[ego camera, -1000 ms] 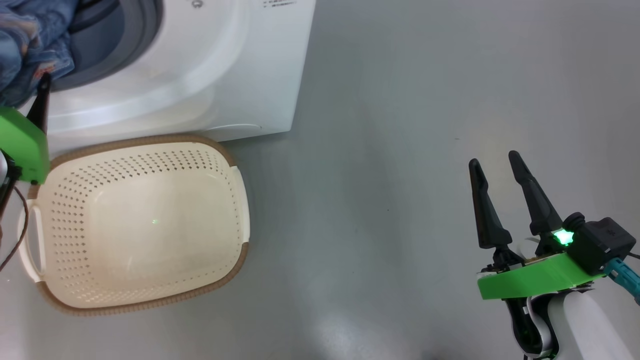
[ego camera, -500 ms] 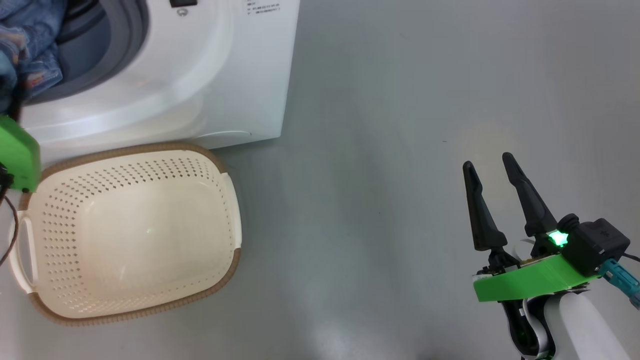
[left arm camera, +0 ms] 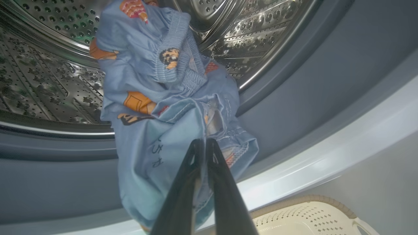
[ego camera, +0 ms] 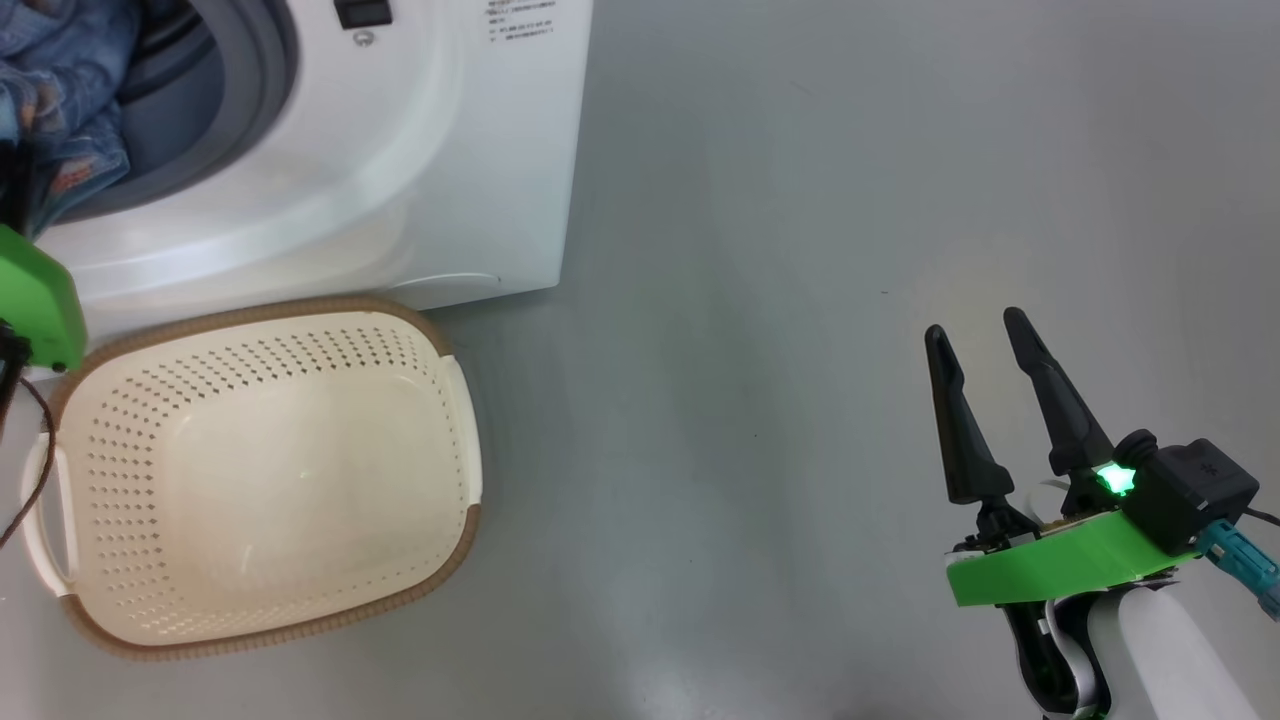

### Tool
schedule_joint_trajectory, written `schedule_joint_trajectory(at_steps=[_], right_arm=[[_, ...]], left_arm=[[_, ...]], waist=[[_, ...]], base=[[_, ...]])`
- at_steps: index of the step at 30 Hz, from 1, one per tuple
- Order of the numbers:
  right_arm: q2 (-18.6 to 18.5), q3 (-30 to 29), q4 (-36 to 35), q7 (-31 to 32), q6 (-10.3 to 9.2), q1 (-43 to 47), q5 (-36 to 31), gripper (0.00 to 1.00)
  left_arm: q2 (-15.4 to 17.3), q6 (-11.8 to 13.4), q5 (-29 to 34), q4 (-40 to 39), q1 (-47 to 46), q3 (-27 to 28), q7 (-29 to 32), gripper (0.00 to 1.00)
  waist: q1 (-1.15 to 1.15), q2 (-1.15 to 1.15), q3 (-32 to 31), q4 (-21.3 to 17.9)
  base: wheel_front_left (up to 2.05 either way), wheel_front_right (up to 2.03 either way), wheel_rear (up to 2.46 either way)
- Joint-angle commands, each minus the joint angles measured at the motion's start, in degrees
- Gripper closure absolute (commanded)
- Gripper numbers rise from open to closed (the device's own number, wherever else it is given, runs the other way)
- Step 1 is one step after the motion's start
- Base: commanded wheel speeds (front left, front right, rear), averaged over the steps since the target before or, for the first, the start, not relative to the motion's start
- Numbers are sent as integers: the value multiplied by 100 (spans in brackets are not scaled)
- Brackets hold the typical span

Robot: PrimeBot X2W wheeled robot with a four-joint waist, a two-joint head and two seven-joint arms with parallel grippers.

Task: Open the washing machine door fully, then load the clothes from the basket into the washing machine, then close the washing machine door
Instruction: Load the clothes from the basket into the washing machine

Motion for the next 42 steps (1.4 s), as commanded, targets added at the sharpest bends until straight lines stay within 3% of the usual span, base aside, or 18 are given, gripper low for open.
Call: schedule_joint_trajectory(at_steps=[1, 14, 27, 42], right_arm=[[-38, 120, -151, -46, 25, 81, 11, 0], [48, 305, -163, -46, 25, 59, 64, 0], [151, 437, -212, -46, 25, 16, 151, 0], [209, 406, -205, -46, 25, -122, 128, 0]], left_arm=[[258, 34, -58, -55, -202, 140, -56, 100], [267, 11, -563, -24, -453, 388, 291, 100], [673, 133, -915, -13, -943, 681, 215, 100], [566, 128, -1166, -192, -1223, 920, -263, 100]], waist=[[0, 0, -3, -9], [0, 0, 168, -361], [0, 0, 504, -807], [0, 0, 611, -664]], base=[[0, 0, 0], [0, 0, 0], [0, 0, 0], [0, 0, 0]])
